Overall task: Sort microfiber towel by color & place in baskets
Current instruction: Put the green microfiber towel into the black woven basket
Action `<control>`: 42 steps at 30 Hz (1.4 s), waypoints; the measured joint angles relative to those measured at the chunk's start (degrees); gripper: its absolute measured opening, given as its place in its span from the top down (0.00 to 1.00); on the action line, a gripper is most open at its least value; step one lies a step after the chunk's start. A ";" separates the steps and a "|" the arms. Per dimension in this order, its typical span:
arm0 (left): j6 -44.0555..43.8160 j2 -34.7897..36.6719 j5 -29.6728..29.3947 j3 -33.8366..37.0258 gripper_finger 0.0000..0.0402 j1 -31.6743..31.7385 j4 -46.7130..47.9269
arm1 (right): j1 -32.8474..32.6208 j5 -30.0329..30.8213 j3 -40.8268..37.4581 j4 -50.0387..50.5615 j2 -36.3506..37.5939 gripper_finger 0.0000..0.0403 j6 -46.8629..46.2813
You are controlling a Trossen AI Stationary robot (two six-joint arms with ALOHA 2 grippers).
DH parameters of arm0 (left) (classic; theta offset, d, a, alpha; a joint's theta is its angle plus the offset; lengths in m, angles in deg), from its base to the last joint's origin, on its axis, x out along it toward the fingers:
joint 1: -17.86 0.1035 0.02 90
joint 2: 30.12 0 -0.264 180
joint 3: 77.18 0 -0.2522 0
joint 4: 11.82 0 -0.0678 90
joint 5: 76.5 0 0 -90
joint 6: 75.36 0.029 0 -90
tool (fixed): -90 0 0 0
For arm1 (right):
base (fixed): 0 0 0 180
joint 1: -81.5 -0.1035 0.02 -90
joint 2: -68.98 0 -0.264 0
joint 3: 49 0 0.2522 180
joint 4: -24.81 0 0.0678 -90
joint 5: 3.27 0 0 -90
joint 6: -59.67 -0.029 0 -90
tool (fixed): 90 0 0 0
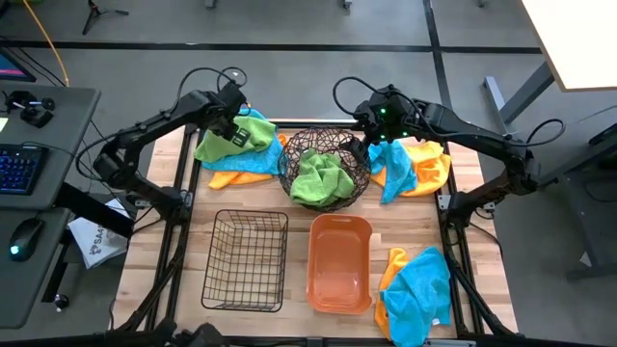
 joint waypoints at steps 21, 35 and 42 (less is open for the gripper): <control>1.24 -7.74 -1.99 0.00 0.42 10.10 -0.96 | -0.23 1.41 -0.05 -1.60 -4.97 0.14 -1.33; 0.86 -7.08 -7.51 0.02 0.42 9.17 -4.82 | -2.43 0.59 -0.05 -2.12 -5.11 0.14 -3.06; 2.29 -7.68 -3.86 0.00 0.42 10.76 -4.30 | -2.43 0.61 -0.05 -2.33 -5.11 0.14 -3.33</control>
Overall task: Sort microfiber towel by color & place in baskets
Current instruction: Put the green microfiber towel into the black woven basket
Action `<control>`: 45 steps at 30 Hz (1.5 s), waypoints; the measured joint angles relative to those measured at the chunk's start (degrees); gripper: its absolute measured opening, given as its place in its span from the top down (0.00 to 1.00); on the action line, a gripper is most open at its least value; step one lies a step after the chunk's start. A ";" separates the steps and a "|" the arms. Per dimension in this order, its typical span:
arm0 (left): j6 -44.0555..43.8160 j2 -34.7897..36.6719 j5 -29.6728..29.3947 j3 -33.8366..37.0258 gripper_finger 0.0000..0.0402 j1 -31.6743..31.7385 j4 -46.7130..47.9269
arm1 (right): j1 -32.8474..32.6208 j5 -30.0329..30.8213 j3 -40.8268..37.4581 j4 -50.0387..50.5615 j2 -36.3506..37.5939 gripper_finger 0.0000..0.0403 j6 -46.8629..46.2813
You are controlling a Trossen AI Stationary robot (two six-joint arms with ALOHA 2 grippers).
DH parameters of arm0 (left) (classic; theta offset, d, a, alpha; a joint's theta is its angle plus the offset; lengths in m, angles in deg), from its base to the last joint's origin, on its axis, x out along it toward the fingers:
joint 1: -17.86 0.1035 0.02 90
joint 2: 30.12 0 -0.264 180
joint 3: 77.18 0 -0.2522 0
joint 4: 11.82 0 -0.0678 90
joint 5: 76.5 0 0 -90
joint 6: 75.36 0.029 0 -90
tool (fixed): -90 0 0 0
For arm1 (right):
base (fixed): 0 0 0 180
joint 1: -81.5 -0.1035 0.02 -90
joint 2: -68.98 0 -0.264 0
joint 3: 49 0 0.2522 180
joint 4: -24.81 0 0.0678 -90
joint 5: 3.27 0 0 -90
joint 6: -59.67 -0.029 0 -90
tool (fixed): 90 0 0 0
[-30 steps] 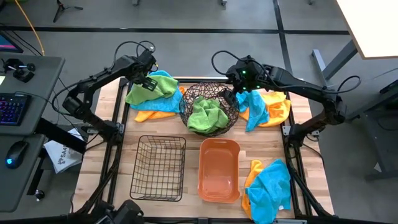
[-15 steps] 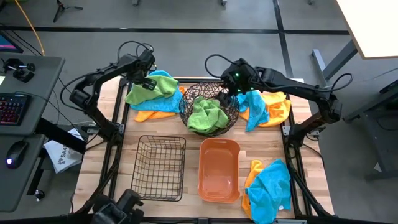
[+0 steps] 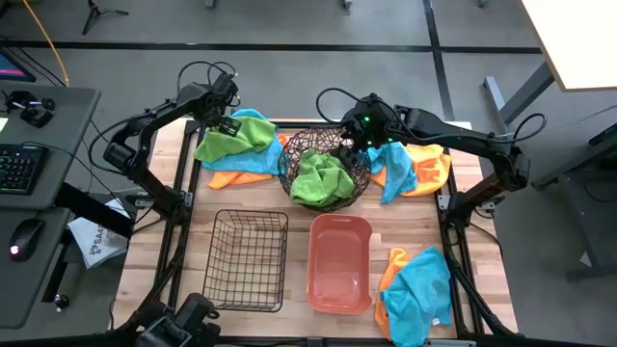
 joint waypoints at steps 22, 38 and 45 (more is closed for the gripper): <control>0.10 5.02 7.12 0.04 0.97 -1.98 1.28 | -2.23 -0.21 0.00 0.02 0.95 0.31 -0.56; -22.24 37.49 18.21 0.00 1.00 -31.78 -25.25 | -1.19 5.94 0.04 -4.15 15.88 0.48 1.05; -18.69 24.77 17.14 -0.04 1.00 -41.76 -48.10 | 0.89 9.09 0.07 -6.23 19.72 0.48 1.49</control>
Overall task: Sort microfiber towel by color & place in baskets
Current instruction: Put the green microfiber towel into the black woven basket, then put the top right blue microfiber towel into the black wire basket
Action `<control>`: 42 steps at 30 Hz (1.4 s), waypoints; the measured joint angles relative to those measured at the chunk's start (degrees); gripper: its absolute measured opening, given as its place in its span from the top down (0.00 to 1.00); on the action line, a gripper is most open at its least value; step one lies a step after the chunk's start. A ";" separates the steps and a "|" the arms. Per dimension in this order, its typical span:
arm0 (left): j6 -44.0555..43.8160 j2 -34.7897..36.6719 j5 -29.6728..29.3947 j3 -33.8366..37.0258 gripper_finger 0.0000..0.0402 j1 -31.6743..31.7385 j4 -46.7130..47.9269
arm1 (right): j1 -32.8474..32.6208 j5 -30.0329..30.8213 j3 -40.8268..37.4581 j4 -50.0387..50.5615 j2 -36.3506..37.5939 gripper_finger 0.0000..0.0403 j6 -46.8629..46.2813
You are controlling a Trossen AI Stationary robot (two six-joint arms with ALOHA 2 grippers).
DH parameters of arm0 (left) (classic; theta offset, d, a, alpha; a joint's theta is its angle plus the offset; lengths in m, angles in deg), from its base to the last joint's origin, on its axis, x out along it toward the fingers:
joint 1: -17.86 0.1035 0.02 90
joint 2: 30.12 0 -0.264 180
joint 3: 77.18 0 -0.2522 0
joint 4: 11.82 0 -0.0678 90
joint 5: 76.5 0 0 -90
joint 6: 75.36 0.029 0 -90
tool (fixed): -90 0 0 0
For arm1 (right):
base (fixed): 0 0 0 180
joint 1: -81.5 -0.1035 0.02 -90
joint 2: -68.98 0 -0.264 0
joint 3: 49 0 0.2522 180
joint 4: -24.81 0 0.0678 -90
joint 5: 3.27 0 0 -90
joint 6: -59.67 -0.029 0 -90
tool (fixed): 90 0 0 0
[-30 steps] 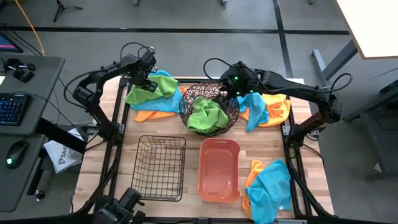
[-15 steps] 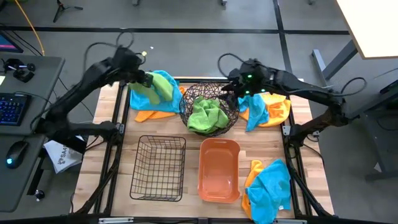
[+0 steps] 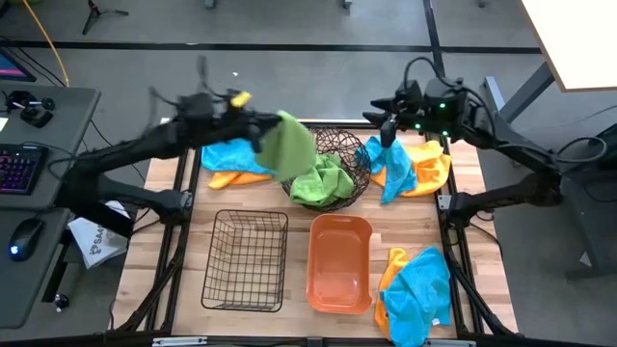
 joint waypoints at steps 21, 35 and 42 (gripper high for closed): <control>-3.82 -24.21 8.69 0.09 0.74 -1.63 -3.17 | 0.14 -2.23 0.00 10.63 1.14 0.48 -0.11; 12.90 -15.57 0.71 -17.29 0.43 3.18 29.28 | 12.02 3.58 -12.14 31.86 -3.62 0.48 -4.76; 9.92 -6.11 -6.75 -17.77 0.42 2.25 32.50 | 26.21 -4.95 -29.46 19.66 -5.64 0.48 -4.34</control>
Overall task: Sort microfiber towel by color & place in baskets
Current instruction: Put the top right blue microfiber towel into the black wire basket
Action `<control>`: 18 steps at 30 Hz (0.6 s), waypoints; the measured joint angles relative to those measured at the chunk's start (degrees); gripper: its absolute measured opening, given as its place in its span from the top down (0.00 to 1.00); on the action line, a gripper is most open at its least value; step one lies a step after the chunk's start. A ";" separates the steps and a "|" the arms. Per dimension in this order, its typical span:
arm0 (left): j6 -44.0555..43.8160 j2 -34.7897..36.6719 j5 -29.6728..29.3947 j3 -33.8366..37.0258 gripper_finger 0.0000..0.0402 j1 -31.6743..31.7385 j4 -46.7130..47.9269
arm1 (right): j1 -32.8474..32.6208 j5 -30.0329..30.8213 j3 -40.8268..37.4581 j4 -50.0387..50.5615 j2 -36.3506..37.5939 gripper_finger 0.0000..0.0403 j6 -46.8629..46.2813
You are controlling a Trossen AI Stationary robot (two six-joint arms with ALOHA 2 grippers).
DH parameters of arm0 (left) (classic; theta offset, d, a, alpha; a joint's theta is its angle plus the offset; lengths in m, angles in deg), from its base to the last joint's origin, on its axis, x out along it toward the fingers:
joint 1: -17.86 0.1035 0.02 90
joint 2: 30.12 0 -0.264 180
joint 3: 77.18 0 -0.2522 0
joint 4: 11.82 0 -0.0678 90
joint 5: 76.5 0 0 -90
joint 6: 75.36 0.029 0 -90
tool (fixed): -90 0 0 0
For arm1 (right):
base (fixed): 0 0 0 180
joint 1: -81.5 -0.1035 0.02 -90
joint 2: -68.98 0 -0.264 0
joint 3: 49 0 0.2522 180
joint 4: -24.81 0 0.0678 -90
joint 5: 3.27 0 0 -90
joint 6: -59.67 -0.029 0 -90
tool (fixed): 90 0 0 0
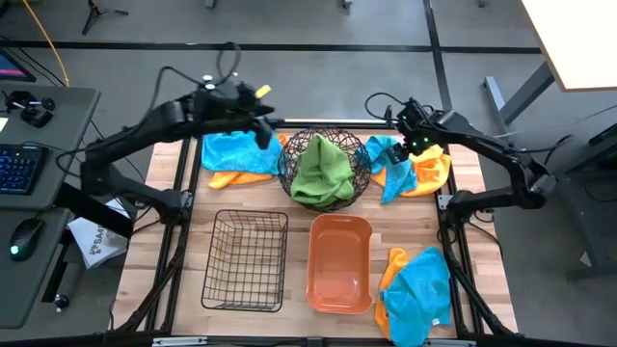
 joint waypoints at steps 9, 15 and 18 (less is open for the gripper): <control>-6.56 6.84 -12.33 0.07 0.42 -6.15 7.95 | 6.24 1.65 -5.55 -7.63 -1.43 0.48 -0.34; -8.74 8.81 -18.01 2.43 0.42 -10.51 8.24 | 7.72 -0.20 -7.39 -15.47 -8.04 0.48 -1.44; -11.12 10.27 -18.78 4.84 0.42 -11.96 8.39 | 7.70 0.10 -7.40 -18.57 -11.00 0.48 -1.43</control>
